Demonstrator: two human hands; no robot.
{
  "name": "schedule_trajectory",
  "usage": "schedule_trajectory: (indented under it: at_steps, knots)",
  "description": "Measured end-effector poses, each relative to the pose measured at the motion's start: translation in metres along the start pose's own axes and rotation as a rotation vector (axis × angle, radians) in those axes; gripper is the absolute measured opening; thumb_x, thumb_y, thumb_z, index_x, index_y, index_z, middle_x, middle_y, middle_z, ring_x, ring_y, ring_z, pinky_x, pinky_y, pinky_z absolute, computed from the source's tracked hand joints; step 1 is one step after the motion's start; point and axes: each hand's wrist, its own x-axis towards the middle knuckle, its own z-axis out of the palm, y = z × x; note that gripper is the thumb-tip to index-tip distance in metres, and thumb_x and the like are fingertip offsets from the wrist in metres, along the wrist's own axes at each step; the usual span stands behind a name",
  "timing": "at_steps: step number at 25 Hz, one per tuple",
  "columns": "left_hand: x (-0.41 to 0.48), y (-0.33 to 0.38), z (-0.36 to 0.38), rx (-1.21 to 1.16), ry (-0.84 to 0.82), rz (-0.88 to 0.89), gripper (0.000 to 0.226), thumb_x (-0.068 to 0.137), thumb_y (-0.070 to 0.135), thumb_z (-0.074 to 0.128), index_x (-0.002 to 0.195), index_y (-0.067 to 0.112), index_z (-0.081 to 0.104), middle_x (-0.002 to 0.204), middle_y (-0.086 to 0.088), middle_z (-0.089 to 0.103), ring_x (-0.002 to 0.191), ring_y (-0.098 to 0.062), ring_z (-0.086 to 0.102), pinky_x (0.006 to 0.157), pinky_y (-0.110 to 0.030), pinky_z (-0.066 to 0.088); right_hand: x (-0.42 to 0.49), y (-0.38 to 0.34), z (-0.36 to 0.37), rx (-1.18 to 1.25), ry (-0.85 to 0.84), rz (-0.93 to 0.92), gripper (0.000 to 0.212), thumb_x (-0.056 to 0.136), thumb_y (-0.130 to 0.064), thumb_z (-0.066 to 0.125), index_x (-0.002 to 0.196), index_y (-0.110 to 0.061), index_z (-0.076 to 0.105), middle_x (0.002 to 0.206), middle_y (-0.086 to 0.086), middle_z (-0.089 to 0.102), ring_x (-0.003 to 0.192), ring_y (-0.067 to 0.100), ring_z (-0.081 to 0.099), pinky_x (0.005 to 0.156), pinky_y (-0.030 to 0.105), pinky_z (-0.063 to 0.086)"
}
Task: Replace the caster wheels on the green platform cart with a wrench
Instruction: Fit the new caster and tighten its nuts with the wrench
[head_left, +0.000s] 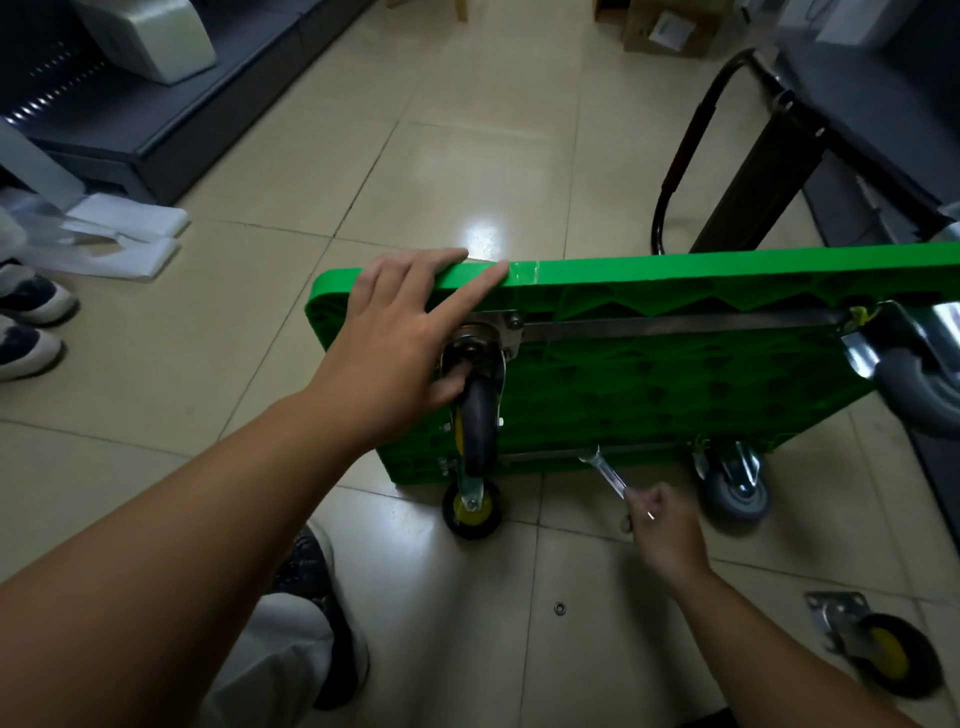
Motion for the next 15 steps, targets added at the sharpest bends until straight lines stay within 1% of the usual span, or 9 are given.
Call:
schedule_trajectory:
  at_steps: [1, 3, 4, 6, 9, 12, 13, 15]
  knots:
    - [-0.001, 0.000, 0.002, 0.030, 0.004, 0.004, 0.094, 0.082, 0.037, 0.074, 0.160, 0.034, 0.022, 0.156, -0.008, 0.033, 0.141, -0.034, 0.030, 0.117, -0.047, 0.018, 0.003, 0.014, 0.015, 0.046, -0.055, 0.102, 0.026, 0.098, -0.021, 0.059, 0.074, -0.014, 0.053, 0.068, 0.006, 0.067, 0.067, 0.029, 0.060, 0.064, 0.039, 0.048]
    - [-0.004, 0.000, 0.003, 0.071, 0.006, 0.001, 0.095, 0.082, 0.033, 0.075, 0.161, 0.033, 0.021, 0.158, -0.009, 0.031, 0.142, -0.034, 0.030, 0.118, -0.047, 0.018, 0.006, 0.034, 0.044, 0.096, -0.143, 0.233, 0.020, 0.099, -0.010, 0.052, 0.080, -0.009, 0.058, 0.073, 0.006, 0.067, 0.072, 0.028, 0.059, 0.060, 0.031, 0.041]
    - [-0.004, -0.001, 0.003, 0.081, 0.007, -0.003, 0.095, 0.083, 0.032, 0.075, 0.161, 0.033, 0.020, 0.159, -0.009, 0.031, 0.142, -0.033, 0.030, 0.118, -0.046, 0.018, 0.006, 0.041, 0.055, 0.107, -0.181, 0.278, 0.017, 0.100, -0.009, 0.051, 0.086, -0.006, 0.060, 0.078, 0.008, 0.068, 0.074, 0.027, 0.060, 0.060, 0.029, 0.041]
    - [-0.004, -0.001, 0.002, 0.087, 0.004, -0.008, 0.093, 0.084, 0.031, 0.074, 0.161, 0.033, 0.021, 0.159, -0.009, 0.031, 0.142, -0.033, 0.030, 0.117, -0.045, 0.019, 0.005, 0.056, 0.074, 0.120, -0.227, 0.345, 0.014, 0.101, -0.008, 0.051, 0.093, -0.002, 0.062, 0.085, 0.012, 0.071, 0.078, 0.028, 0.064, 0.065, 0.030, 0.042]
    - [-0.004, 0.000, 0.002, 0.091, 0.033, -0.007, 0.086, 0.086, 0.028, 0.070, 0.160, 0.031, 0.025, 0.157, -0.008, 0.034, 0.139, -0.034, 0.033, 0.114, -0.044, 0.022, 0.005, 0.077, 0.095, 0.108, -0.231, 0.363, 0.015, 0.097, -0.004, 0.053, 0.090, 0.002, 0.064, 0.085, 0.012, 0.068, 0.078, 0.026, 0.059, 0.063, 0.028, 0.040]
    - [-0.003, 0.001, 0.003, 0.094, 0.051, -0.014, 0.080, 0.088, 0.027, 0.064, 0.159, 0.031, 0.028, 0.155, -0.008, 0.038, 0.135, -0.034, 0.036, 0.111, -0.044, 0.024, 0.008, 0.095, 0.104, 0.025, -0.207, 0.340, 0.015, 0.094, -0.009, 0.058, 0.084, -0.006, 0.069, 0.089, 0.011, 0.069, 0.082, 0.027, 0.062, 0.071, 0.035, 0.047]
    - [-0.003, 0.001, 0.003, 0.091, 0.055, -0.020, 0.079, 0.088, 0.027, 0.063, 0.159, 0.031, 0.028, 0.154, -0.008, 0.039, 0.134, -0.034, 0.037, 0.110, -0.044, 0.025, 0.009, 0.100, 0.104, 0.002, -0.194, 0.330, 0.013, 0.092, -0.010, 0.062, 0.083, -0.007, 0.071, 0.088, 0.012, 0.071, 0.083, 0.030, 0.064, 0.074, 0.037, 0.049]
    - [-0.003, 0.001, 0.002, 0.094, 0.057, -0.022, 0.078, 0.089, 0.026, 0.063, 0.159, 0.031, 0.028, 0.154, -0.007, 0.039, 0.133, -0.035, 0.038, 0.110, -0.045, 0.026, 0.012, 0.109, 0.102, -0.048, -0.168, 0.311, 0.006, 0.086, -0.009, 0.071, 0.080, -0.008, 0.073, 0.083, 0.011, 0.071, 0.082, 0.033, 0.067, 0.076, 0.036, 0.052]
